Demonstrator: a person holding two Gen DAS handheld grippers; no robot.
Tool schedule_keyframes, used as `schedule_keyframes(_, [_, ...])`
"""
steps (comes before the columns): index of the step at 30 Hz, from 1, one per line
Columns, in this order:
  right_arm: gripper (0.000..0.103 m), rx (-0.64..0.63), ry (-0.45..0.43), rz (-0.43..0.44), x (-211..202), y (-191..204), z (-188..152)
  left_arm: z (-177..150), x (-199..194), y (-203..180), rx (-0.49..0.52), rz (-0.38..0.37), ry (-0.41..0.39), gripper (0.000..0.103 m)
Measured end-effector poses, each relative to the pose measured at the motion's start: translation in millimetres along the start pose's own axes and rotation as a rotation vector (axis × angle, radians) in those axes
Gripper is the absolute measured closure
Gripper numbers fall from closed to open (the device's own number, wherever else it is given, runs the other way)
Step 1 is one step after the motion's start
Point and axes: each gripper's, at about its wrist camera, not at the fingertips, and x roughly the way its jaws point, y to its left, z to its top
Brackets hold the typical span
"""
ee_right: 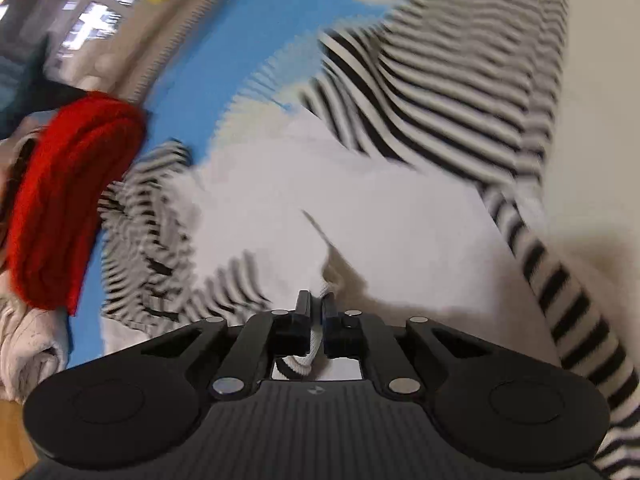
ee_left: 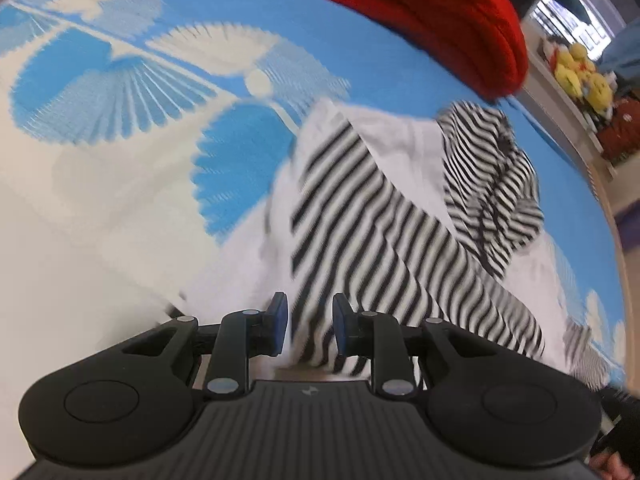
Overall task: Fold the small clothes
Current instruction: 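Move the right gripper to the other striped sleeve cuff and grasp it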
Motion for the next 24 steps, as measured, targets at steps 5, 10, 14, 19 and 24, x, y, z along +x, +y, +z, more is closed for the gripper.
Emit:
schedule_keyframes(5, [0.1, -0.257, -0.186, 0.047, -35, 39, -7, -7, 17, 10, -0.026, 0.031, 0.065, 0.078])
schedule_keyframes(10, [0.095, -0.061, 0.019, -0.225, 2, -6, -2, -5, 18, 19, -0.036, 0.101, 0.069, 0.078])
schedule_keyframes(14, [0.066, -0.188, -0.125, -0.126, -22, 17, -1, -5, 7, 1, 0.049, 0.073, 0.013, 0.078])
schedule_keyframes(19, [0.054, -0.217, -0.066, 0.023, -14, 26, -5, -14, 22, -2, 0.056, 0.07, 0.058, 0.078])
schedule_keyframes(24, [0.057, -0.121, 0.138, -0.116, 24, 3, -3, -10, 18, 3, 0.049, 0.12, 0.052, 0.078])
